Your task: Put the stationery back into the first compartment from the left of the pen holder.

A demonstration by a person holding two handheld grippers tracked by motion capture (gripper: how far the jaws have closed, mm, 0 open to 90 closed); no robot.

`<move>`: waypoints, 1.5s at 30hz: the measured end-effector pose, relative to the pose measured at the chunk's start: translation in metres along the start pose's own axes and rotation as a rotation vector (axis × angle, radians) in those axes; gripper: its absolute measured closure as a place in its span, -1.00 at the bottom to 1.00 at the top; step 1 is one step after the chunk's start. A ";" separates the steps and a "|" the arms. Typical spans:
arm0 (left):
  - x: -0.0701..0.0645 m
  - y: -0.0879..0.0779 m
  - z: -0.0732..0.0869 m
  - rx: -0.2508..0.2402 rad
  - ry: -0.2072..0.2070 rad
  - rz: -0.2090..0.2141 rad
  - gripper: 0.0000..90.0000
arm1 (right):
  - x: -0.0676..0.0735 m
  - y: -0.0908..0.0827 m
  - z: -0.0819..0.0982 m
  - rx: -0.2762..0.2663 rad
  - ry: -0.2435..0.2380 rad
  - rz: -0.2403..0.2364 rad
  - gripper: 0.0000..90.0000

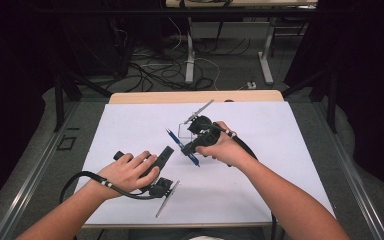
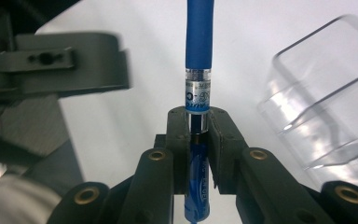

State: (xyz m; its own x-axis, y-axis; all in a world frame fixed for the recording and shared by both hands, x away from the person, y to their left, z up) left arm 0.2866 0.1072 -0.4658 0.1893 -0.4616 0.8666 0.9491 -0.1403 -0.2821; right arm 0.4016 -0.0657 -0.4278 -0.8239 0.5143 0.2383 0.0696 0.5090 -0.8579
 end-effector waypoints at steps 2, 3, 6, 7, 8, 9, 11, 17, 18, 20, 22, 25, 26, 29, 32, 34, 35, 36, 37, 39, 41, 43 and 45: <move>0.000 0.000 0.003 -0.004 -0.022 0.012 0.40 | -0.004 -0.003 -0.002 -0.039 0.007 0.012 0.78; -0.001 0.001 0.004 -0.003 -0.041 0.028 0.36 | -0.006 -0.004 -0.003 -0.068 -0.010 0.015 0.78; -0.002 0.003 0.007 0.004 -0.127 0.076 0.26 | -0.009 -0.007 -0.007 -0.171 -0.015 0.051 0.78; -0.005 0.004 0.008 -0.004 -0.190 0.105 0.21 | -0.009 -0.009 -0.008 -0.189 -0.019 0.062 0.78; -0.007 0.004 0.008 -0.004 -0.239 0.119 0.17 | -0.010 -0.009 -0.010 -0.233 -0.020 0.077 0.78; -0.009 0.004 0.009 -0.003 -0.306 0.130 0.16 | -0.010 -0.011 -0.011 -0.251 -0.021 0.098 0.78; -0.007 0.005 0.011 -0.003 -0.390 0.192 0.13 | -0.012 -0.011 -0.014 -0.323 -0.032 0.126 0.78; -0.012 0.014 0.018 0.003 -0.730 0.376 0.05 | -0.018 -0.010 -0.022 -0.453 -0.021 0.210 0.78; -0.013 0.016 0.019 0.004 -0.767 0.398 0.05 | -0.019 -0.008 -0.023 -0.459 -0.020 0.220 0.78; -0.015 0.019 0.022 -0.006 -0.866 0.443 0.02 | -0.022 -0.004 -0.025 -0.473 -0.020 0.244 0.78; -0.016 0.021 0.026 -0.023 -0.977 0.502 0.00 | -0.025 0.001 -0.026 -0.469 -0.014 0.261 0.78; -0.019 0.025 0.031 -0.053 -1.108 0.584 -0.06 | -0.029 0.009 -0.027 -0.462 -0.016 0.279 0.78; -0.020 0.027 0.032 -0.058 -1.137 0.600 -0.10 | -0.031 0.013 -0.027 -0.461 -0.016 0.289 0.78; -0.026 0.031 0.036 -0.061 -1.227 0.648 -0.22 | -0.036 0.022 -0.025 -0.451 -0.015 0.304 0.78; -0.031 0.033 0.041 -0.066 -1.300 0.650 -0.37 | -0.040 0.029 -0.024 -0.442 -0.010 0.302 0.78; -0.033 0.034 0.045 -0.070 -1.362 0.663 -0.49 | -0.043 0.033 -0.023 -0.444 -0.004 0.299 0.78; -0.034 0.035 0.048 -0.073 -1.388 0.677 -0.54 | -0.044 0.035 -0.022 -0.448 -0.003 0.304 0.78; -0.035 0.036 0.049 -0.089 -1.441 0.674 -0.56 | -0.045 0.037 -0.021 -0.435 0.000 0.307 0.78; -0.036 0.037 0.051 -0.096 -1.483 0.672 -0.59 | -0.046 0.039 -0.020 -0.429 0.002 0.306 0.78; -0.038 0.038 0.054 -0.117 -1.568 0.686 -0.64 | -0.049 0.044 -0.017 -0.419 0.009 0.306 0.77; -0.041 0.040 0.058 -0.128 -1.621 0.698 -0.64 | -0.051 0.047 -0.015 -0.408 0.019 0.290 0.77; -0.044 0.042 0.063 -0.134 -1.670 0.713 -0.64 | -0.052 0.050 -0.013 -0.398 0.027 0.275 0.77; -0.046 0.043 0.067 -0.134 -1.710 0.707 -0.64 | -0.052 0.051 -0.011 -0.384 0.034 0.251 0.70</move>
State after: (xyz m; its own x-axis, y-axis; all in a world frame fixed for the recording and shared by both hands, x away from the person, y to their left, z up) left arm 0.3354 0.1806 -0.4901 0.5899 0.8074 -0.0146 0.5827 -0.4381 -0.6845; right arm 0.4546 -0.0589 -0.4788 -0.7365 0.6734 0.0646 0.4736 0.5814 -0.6616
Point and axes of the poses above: each handheld gripper's, and its own axes: y roughly forward along the jaws, z roughly out of its underside, x roughly to its left, the point moved 1 cm from there along y, roughly forward along the jaws, and after that the axes turned 10 degrees about x, right-handed, at the moved point
